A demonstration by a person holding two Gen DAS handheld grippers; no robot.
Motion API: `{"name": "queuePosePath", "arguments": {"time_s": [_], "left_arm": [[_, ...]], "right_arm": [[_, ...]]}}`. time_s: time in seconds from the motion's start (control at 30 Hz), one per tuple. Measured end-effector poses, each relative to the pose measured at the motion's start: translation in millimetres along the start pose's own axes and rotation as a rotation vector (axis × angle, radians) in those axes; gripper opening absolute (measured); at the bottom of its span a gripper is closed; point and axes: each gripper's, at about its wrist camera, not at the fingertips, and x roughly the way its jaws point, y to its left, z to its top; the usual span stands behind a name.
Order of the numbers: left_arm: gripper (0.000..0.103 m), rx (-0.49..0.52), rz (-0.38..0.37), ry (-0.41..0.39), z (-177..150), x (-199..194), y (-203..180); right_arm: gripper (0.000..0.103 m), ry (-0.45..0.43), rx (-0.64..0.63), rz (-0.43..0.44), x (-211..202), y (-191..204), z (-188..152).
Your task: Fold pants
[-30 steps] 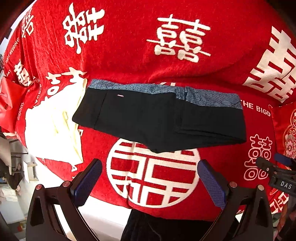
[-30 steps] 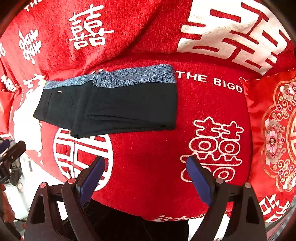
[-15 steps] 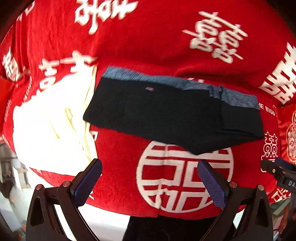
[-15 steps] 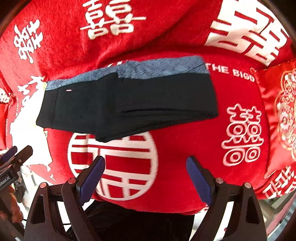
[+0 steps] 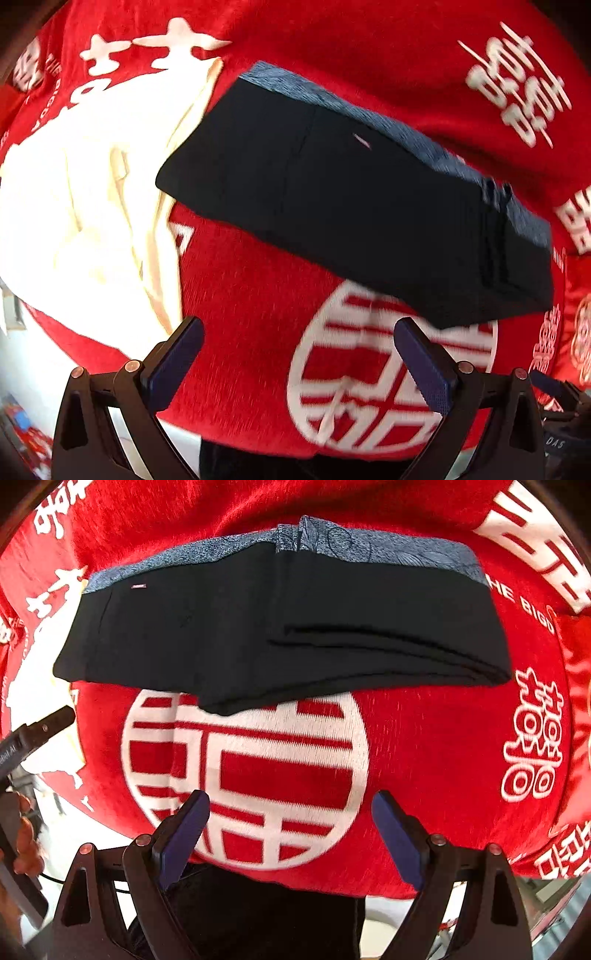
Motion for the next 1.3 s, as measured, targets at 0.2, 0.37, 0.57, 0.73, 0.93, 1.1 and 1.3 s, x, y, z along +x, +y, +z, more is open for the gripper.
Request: {"name": "queuePosePath", "arguments": {"time_s": [0.2, 0.37, 0.57, 0.73, 0.93, 1.1, 1.3], "left_arm": [[0.103, -0.135, -0.044, -0.111, 25, 22, 29], [0.103, -0.257, -0.184, -0.136, 33, 46, 59], [0.103, -0.303, -0.304, -0.194, 27, 60, 73], [0.103, -0.300, -0.385, -0.233, 36, 58, 69], [0.103, -0.303, -0.383, -0.225, 45, 64, 58], [0.065, -0.252, -0.165, -0.256, 52, 57, 37], [0.036, -0.018, 0.064, -0.342, 42, 42, -6]], "right_arm": [[0.091, -0.124, -0.109, -0.138, 15, -3, 50], [0.091, -0.250, -0.118, -0.128, 31, -7, 101], [0.100, -0.264, -0.160, -0.126, 60, -1, 109], [0.101, -0.278, -0.199, -0.132, 62, 3, 103], [0.102, -0.271, -0.200, -0.128, 61, -1, 107], [0.102, -0.255, -0.231, -0.123, 47, 12, 121], [0.102, -0.184, -0.344, 0.043, -16, 85, 174]]}}
